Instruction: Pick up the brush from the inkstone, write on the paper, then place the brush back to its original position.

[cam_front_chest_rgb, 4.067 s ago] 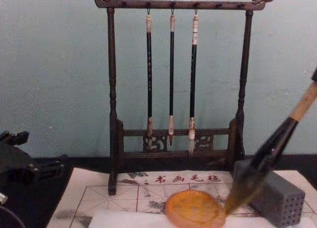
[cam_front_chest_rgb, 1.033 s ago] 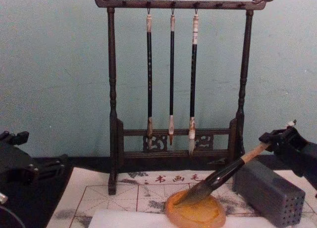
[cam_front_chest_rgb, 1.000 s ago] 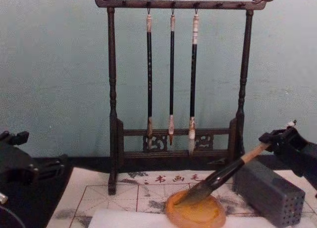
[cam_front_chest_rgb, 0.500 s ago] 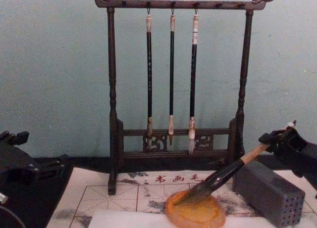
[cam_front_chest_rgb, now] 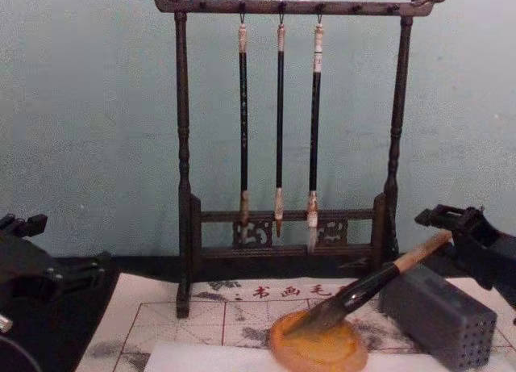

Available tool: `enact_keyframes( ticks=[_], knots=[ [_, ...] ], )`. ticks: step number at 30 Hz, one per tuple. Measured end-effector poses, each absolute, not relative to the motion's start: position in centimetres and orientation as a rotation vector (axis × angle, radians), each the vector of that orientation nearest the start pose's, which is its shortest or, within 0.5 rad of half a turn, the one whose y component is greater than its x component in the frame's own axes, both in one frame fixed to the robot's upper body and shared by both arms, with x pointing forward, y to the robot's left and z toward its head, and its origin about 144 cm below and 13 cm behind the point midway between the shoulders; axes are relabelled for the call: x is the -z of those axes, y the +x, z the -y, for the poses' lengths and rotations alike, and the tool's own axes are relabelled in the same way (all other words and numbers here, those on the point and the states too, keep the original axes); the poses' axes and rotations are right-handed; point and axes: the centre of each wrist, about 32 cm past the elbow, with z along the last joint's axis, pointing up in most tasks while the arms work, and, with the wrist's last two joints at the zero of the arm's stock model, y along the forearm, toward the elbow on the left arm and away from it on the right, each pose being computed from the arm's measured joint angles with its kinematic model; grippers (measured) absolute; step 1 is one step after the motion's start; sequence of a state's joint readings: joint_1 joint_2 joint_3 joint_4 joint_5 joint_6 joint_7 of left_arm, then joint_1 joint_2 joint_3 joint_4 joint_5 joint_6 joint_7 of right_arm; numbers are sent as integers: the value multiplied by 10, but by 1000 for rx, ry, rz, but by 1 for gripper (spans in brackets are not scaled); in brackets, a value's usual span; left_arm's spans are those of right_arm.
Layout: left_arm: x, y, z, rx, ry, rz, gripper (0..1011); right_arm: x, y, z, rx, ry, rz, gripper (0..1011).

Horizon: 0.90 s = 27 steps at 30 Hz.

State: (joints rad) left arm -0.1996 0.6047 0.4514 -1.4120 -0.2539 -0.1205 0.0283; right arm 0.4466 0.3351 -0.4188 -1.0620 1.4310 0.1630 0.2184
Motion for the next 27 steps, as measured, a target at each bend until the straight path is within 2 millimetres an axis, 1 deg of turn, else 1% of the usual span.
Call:
enact_keyframes(
  ticks=[1, 4, 5, 6, 7, 8, 10, 11, 13, 14, 15, 16, 18, 27],
  knots=[
    [-1140, 489, -310, -1248, 304, 285, 1001, -1132, 565, 266, 1073, 506, -944, 551],
    [-1140, 489, -310, -1248, 304, 285, 1001, -1132, 565, 266, 1073, 506, -944, 660],
    [-1140, 489, -310, -1248, 304, 285, 1001, -1132, 565, 266, 1073, 506, -944, 678],
    [-1140, 489, -310, -1248, 304, 285, 1001, -1132, 565, 266, 1073, 506, -944, 718],
    [-1140, 489, -310, -1248, 304, 285, 1001, -1132, 565, 266, 1073, 506, -944, 718],
    [-1140, 489, -310, -1248, 304, 285, 1001, -1132, 565, 266, 1073, 507, -944, 775],
    [-1140, 489, -310, -1248, 304, 285, 1001, -1132, 565, 266, 1073, 507, -943, 811],
    [-1140, 489, -310, -1248, 304, 285, 1001, -1132, 565, 266, 1073, 507, -943, 865],
    [-1140, 489, -310, -1248, 304, 285, 1001, -1132, 565, 266, 1073, 507, -943, 900],
    [-1140, 489, -310, -1248, 304, 285, 1001, -1132, 565, 266, 1073, 507, -943, 946],
    [-1140, 489, -310, -1248, 304, 285, 1001, -1132, 565, 266, 1073, 507, -943, 946],
    [-1140, 489, -310, -1248, 304, 285, 1001, -1132, 565, 266, 1073, 507, -943, 980],
    [-1140, 489, -310, -1248, 304, 285, 1001, -1132, 565, 266, 1073, 507, -943, 1003],
    [-1140, 489, -310, -1248, 305, 285, 1001, -1132, 564, 267, 1076, 508, -946, 1002]
  ],
)
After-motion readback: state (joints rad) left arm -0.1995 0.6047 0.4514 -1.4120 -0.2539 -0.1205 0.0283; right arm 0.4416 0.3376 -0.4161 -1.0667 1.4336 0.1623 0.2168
